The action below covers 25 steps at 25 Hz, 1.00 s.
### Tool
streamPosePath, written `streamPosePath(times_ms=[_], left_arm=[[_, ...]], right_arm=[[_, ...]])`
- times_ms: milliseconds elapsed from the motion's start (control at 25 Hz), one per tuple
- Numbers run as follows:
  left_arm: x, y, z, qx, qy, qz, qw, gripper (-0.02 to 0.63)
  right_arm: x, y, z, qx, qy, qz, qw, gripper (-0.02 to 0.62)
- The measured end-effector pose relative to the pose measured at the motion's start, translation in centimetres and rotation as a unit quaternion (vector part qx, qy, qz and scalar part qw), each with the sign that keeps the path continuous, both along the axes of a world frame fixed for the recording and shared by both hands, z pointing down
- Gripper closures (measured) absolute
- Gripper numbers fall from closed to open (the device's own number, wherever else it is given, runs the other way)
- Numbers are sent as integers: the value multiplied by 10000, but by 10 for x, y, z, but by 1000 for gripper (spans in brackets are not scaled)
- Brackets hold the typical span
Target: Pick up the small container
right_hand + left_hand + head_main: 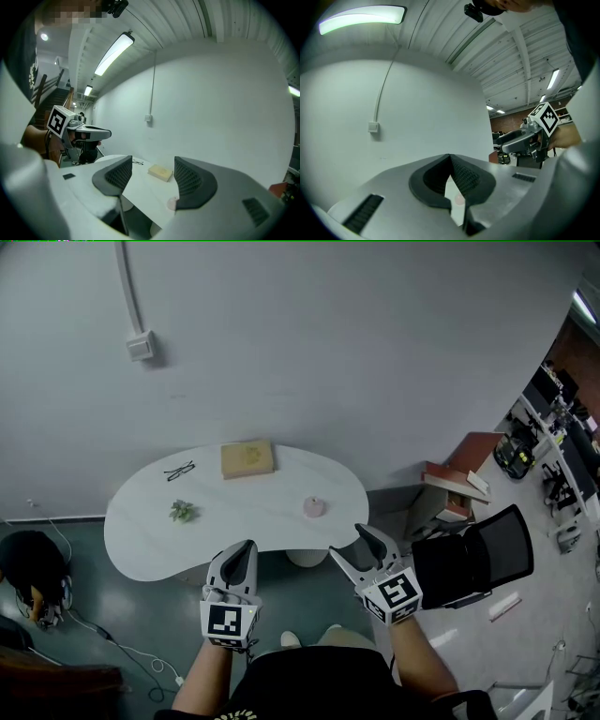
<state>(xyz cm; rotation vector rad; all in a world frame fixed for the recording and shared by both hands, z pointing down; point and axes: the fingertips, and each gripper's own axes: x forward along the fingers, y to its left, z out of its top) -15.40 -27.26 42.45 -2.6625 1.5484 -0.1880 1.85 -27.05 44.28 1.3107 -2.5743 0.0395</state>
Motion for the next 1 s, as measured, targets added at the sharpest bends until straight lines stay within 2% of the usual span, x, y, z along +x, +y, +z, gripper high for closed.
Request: streamPosePath(times_ms=[280, 440, 1000], left_arm=[[4, -12, 5, 21, -2, 53, 10000, 601], [7, -25, 13, -36, -47, 18, 10000, 601], [16, -120, 19, -71, -212, -236, 9995, 601]], right_arm=[[5, -11, 3, 33, 11, 50, 10000, 325], [5, -30, 22, -107, 1, 4, 9999, 325], [6, -145, 103, -771, 140, -338, 9963, 325]])
